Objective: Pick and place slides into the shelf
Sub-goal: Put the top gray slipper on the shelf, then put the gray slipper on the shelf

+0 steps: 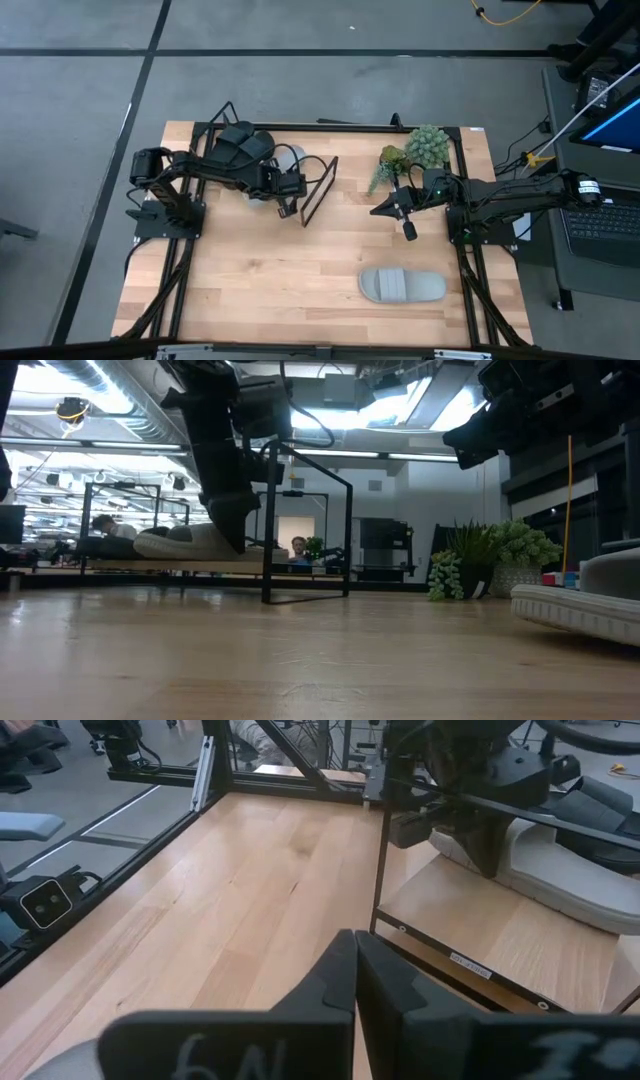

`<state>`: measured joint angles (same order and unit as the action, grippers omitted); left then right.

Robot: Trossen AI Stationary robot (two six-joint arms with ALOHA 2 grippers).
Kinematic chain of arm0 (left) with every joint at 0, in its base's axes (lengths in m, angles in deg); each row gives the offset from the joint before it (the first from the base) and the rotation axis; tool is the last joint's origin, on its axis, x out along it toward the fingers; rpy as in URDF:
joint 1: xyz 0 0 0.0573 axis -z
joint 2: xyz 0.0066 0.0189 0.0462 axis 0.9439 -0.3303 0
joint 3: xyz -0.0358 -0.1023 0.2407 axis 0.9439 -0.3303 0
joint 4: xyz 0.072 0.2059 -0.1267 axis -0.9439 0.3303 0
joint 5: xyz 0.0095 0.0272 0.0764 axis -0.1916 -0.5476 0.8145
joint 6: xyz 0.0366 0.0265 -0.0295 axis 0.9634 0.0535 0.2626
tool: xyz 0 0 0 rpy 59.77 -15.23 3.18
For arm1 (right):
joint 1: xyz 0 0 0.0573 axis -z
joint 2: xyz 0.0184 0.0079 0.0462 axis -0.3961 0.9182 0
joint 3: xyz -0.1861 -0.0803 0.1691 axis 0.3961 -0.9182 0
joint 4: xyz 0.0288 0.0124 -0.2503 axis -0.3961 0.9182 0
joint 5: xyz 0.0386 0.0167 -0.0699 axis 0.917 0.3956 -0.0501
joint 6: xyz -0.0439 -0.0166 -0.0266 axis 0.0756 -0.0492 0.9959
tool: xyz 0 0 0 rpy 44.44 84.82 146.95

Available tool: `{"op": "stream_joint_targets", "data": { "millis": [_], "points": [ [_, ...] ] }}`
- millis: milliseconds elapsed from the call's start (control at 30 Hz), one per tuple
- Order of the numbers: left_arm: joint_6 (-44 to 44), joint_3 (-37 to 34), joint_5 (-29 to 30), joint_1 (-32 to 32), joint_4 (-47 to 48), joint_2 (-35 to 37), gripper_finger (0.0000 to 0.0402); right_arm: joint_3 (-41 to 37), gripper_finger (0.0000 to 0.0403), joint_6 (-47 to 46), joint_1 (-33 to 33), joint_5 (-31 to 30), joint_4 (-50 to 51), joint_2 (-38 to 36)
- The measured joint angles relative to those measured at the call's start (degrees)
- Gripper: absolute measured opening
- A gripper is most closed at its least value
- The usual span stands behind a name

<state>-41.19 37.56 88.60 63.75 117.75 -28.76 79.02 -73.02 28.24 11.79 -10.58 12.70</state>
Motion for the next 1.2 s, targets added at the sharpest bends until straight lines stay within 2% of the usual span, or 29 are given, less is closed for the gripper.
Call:
{"op": "stream_joint_targets", "data": {
  "millis": [500, 833, 1200],
  "points": [
    [-2.1, 0.0, 2.6, 0.0, -0.3, 0.0, 0.0000, 0.0, 0.0006, 0.0, 0.0, 0.0, 0.0, 0.0],
    [-0.8, 0.0, 2.2, 0.9, 0.2, 0.1, 0.0000, 0.0, 0.0006, 0.0, 0.0, 0.0, 0.0, 0.0],
    [3.5, 7.4, 4.1, 2.8, 6.2, 3.1, 0.0000, 0.0, 0.0006, -0.1, 0.0, 0.0, 0.0, 0.0]
  ]
}}
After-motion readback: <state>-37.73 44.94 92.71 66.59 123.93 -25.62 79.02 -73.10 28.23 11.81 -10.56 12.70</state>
